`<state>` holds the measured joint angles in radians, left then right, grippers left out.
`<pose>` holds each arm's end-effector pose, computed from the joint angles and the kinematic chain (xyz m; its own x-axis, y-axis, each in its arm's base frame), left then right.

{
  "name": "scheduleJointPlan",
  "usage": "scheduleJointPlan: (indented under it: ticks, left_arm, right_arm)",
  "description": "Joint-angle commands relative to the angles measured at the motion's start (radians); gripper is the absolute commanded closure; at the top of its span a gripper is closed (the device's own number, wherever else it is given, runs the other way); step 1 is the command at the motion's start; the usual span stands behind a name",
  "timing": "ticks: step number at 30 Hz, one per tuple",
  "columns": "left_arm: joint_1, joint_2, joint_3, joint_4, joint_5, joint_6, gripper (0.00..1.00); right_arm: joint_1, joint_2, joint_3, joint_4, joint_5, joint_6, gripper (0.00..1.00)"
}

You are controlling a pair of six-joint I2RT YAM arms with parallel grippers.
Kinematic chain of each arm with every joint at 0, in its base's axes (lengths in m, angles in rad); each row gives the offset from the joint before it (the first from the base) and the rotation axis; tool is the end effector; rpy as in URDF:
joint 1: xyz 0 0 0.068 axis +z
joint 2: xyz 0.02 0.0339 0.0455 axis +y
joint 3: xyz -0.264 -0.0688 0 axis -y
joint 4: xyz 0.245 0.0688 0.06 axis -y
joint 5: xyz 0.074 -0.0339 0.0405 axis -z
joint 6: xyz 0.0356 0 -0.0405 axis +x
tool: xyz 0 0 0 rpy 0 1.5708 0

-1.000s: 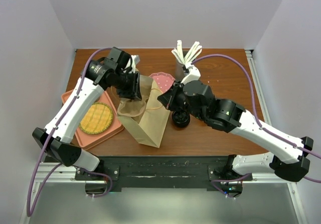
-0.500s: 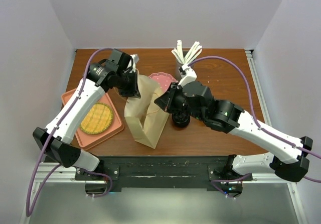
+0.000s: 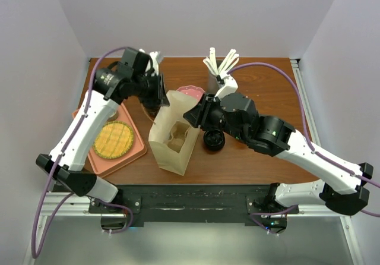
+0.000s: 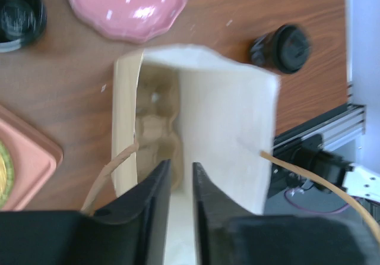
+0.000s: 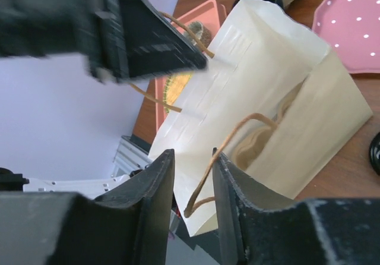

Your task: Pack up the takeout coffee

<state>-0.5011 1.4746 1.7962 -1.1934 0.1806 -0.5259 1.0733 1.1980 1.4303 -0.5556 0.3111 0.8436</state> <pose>0.2410 -0.1393 0.4272 -0.8688 -0.0872 -0.4875 0.1594 0.8828 -0.4419 0.1292 0.2152 0.4399 -0.6223 0.3443 -0.7030 -0.3508 0.6801 0.6437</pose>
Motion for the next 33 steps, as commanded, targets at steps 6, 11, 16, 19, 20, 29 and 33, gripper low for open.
scheduleJointPlan:
  ticks: [6, 11, 16, 19, 20, 29, 33]
  left_arm:
    - [-0.001, 0.087, 0.393, -0.081, 0.097, 0.02, 0.48]
    - [0.032, 0.029, 0.319, -0.025, 0.135, -0.078, 0.0]
    - [0.281, -0.121, 0.111, 0.208, 0.43, -0.112, 0.0]
    - [0.354, -0.178, 0.016, 0.316, 0.508, -0.124, 0.0]
    - [0.363, -0.206, -0.001, 0.334, 0.513, -0.138, 0.0]
    - [0.368, -0.228, 0.032, 0.315, 0.493, -0.102, 0.02]
    - [0.366, -0.227, 0.08, 0.068, 0.314, 0.042, 0.11]
  right_arm:
    - [0.002, -0.021, 0.071, -0.027, 0.037, -0.035, 0.54]
    - [0.001, -0.017, 0.119, -0.032, 0.037, -0.098, 0.49]
    - [0.001, -0.002, 0.183, -0.027, 0.039, -0.184, 0.47]
    - [0.001, 0.008, 0.22, -0.05, 0.074, -0.238, 0.46]
    - [0.002, 0.008, 0.228, -0.053, 0.097, -0.267, 0.46]
    - [-0.001, 0.087, 0.291, -0.121, 0.175, -0.434, 0.46]
    - [-0.081, 0.15, 0.334, -0.203, 0.111, -0.515, 0.47]
